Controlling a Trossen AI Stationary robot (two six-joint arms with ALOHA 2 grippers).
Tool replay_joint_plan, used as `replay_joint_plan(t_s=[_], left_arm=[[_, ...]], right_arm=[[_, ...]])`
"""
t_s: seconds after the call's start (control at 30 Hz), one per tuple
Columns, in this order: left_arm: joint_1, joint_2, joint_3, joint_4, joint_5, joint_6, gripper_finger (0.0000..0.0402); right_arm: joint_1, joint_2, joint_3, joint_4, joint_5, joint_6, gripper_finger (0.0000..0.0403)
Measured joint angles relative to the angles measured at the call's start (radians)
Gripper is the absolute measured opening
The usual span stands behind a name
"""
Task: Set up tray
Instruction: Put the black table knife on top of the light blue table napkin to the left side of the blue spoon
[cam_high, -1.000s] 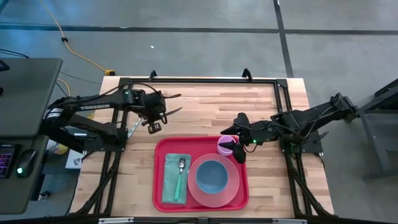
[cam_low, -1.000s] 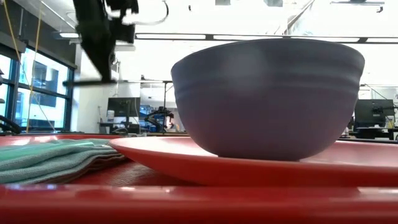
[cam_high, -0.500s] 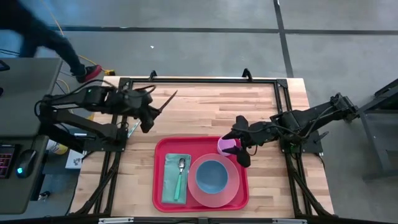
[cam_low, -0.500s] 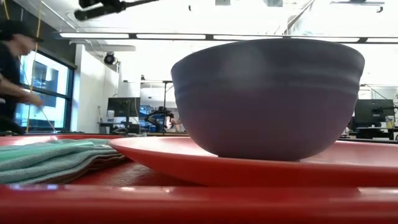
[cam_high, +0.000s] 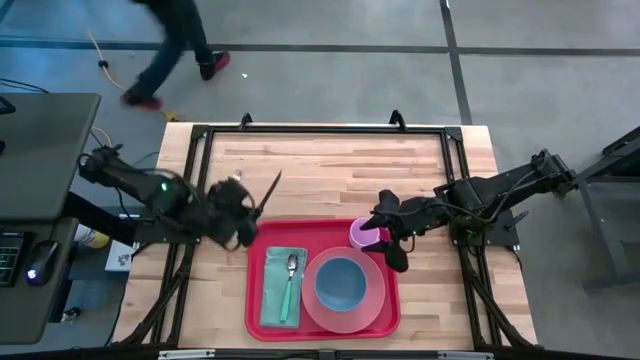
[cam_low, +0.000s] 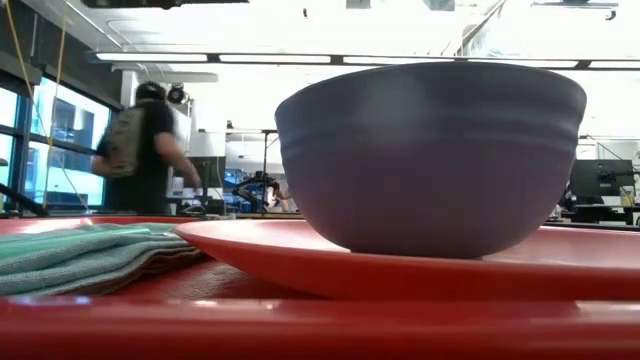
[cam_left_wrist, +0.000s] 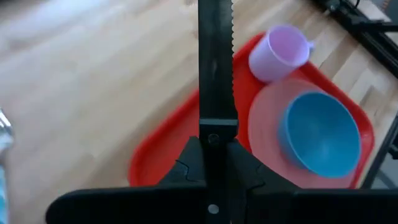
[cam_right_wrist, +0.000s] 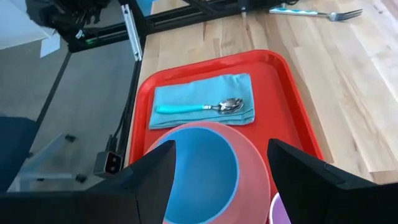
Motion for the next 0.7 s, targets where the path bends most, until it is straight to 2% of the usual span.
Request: replay_joint_plan(t_s=[0.33, 0.7], left_arm=[[-0.21, 0.204, 0.0, -0.035, 0.011, -0.448, 0.0046], [-0.23, 0.34, 0.0, 0.055, 0.107, -0.487, 0.0046]], right_arm=[[0.0, -0.001, 0.0, -0.008, -0.022, -0.042, 0.0236], [0.0, -0.001, 0.0, -0.008, -0.052, -0.064, 0.0236]])
